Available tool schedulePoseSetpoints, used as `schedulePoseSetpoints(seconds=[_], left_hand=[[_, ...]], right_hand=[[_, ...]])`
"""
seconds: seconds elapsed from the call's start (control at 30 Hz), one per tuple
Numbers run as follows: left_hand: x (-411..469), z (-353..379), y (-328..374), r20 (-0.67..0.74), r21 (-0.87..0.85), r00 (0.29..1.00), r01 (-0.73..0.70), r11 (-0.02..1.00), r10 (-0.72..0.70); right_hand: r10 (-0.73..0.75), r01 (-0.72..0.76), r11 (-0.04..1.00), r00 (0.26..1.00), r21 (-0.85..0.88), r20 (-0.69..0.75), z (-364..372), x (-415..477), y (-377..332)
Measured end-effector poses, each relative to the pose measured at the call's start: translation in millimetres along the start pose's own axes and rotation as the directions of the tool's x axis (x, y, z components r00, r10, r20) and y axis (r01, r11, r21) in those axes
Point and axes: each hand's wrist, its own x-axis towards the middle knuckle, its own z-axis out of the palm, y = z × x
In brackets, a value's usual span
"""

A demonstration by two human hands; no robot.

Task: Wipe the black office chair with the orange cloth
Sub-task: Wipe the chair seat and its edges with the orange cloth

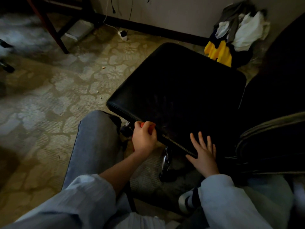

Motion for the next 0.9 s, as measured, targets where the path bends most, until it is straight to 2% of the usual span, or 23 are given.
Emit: schedulePoseSetpoints(seconds=[0.07,0.2,0.37,0.5,0.57,0.73,0.8,0.9], left_hand=[[-5.5,6.9,1.9,-0.009,0.002,1.000,0.015,1.000,-0.015],[-23.9,22.6,9.4,0.022,0.015,0.998,-0.056,0.998,0.056],[-23.5,19.3,6.9,0.117,-0.039,0.987,-0.108,0.993,0.112],[4.3,-1.7,1.5,-0.063,-0.168,0.998,-0.002,0.986,-0.009],[25.3,-8.0,-3.7,-0.121,-0.132,0.992,0.018,0.991,-0.034],[40.2,5.0,2.5,-0.081,0.022,0.995,-0.061,0.998,0.063],[28.8,15.9,11.1,-0.007,0.068,0.987,-0.161,0.985,0.162],[7.9,29.9,18.4,0.100,0.071,0.931,-0.359,0.931,0.351]], right_hand=[[-0.008,0.008,1.000,1.000,-0.004,-0.007,-0.3,2.8,1.7],[-0.001,0.000,0.999,1.000,-0.037,-0.023,2.6,4.1,1.1],[0.001,-0.003,0.999,0.998,-0.035,-0.058,2.5,3.0,6.1],[0.027,-0.030,0.999,0.997,-0.031,-0.071,2.3,1.4,4.6],[0.048,-0.050,0.998,0.998,-0.035,-0.050,2.8,1.8,1.3],[0.057,-0.061,0.995,0.996,-0.073,-0.062,6.5,-0.4,-10.0],[0.060,-0.064,0.994,0.997,-0.084,-0.054,8.1,-1.0,-15.5],[0.067,-0.072,0.993,0.996,-0.089,-0.058,9.6,-1.4,-23.0]])
